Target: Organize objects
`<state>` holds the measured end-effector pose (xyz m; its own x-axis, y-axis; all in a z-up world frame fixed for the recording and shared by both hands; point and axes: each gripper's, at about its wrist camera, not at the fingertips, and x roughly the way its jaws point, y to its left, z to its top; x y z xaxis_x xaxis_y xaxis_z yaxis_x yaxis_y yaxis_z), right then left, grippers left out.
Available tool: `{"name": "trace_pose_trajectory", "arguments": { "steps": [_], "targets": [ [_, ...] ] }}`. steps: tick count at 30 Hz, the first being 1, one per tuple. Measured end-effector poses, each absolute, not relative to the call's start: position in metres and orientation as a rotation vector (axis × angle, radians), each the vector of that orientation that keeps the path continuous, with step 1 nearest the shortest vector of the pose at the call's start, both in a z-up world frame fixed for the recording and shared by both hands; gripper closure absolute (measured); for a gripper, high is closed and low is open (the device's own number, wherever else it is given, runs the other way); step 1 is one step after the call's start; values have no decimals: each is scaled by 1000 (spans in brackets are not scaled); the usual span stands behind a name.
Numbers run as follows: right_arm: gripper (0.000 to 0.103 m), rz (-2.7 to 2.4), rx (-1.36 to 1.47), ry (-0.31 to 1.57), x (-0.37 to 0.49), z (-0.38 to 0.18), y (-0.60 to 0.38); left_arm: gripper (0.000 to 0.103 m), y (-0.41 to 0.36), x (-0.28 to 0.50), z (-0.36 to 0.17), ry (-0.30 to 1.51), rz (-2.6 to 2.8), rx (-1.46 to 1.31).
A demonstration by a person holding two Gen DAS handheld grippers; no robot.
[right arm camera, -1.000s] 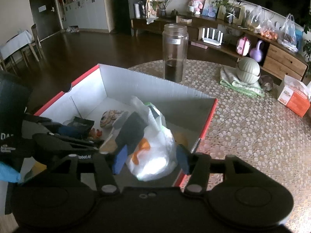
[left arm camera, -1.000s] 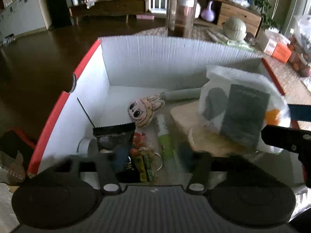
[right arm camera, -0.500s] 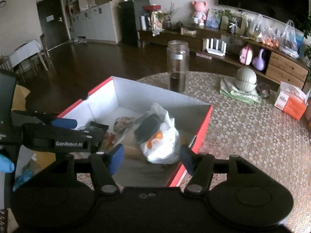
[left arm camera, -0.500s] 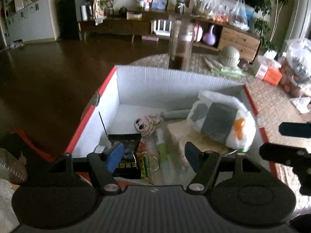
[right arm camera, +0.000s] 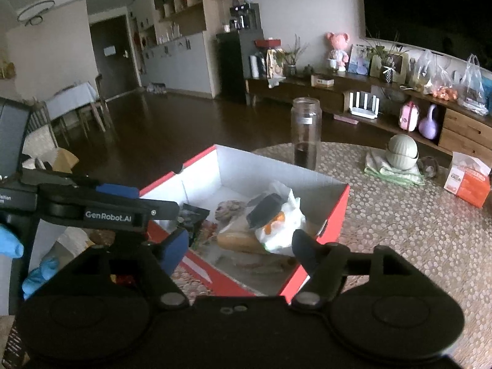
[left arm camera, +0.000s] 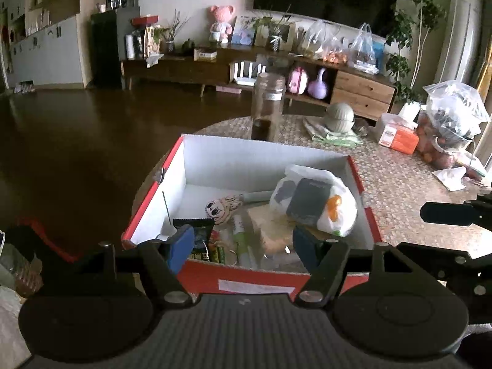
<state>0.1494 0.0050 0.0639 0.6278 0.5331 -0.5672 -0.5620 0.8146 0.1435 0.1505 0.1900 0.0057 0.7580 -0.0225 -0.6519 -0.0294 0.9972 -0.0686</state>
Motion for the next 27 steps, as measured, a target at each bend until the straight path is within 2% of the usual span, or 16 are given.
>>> {"name": "trace_pose_trajectory", "arguments": {
  "steps": [4, 6, 10, 11, 27],
  "targets": [
    [23, 639, -29, 604, 138, 66, -4, 24, 183, 137, 9, 684, 24, -48],
    [22, 641, -25, 588, 133, 67, -9, 16, 179, 133, 10, 678, 34, -39],
    [21, 647, -12, 571, 126, 68, -18, 8, 172, 122, 11, 662, 42, -47],
    [21, 648, -8, 569, 124, 68, -20, 0, 170, 119, 11, 659, 43, -46],
    [20, 656, 1, 560, 109, 63, -43, 0, 142, 94, 20, 592, 88, -14]
  ]
}}
